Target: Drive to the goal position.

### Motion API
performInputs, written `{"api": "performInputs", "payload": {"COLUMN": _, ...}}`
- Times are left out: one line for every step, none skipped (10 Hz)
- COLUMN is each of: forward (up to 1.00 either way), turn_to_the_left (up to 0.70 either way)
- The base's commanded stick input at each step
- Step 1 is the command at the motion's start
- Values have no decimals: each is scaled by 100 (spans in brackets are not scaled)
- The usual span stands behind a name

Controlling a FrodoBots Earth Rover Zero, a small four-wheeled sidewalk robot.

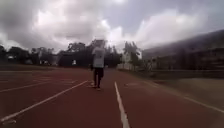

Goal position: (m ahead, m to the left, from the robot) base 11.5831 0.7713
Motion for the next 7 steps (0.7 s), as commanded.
{"api": "performInputs", "payload": {"forward": 70, "turn_to_the_left": 0}}
{"api": "performInputs", "payload": {"forward": 70, "turn_to_the_left": 0}}
{"api": "performInputs", "payload": {"forward": 70, "turn_to_the_left": 0}}
{"api": "performInputs", "payload": {"forward": 70, "turn_to_the_left": 0}}
{"api": "performInputs", "payload": {"forward": 70, "turn_to_the_left": 0}}
{"api": "performInputs", "payload": {"forward": 70, "turn_to_the_left": 0}}
{"api": "performInputs", "payload": {"forward": 70, "turn_to_the_left": 0}}
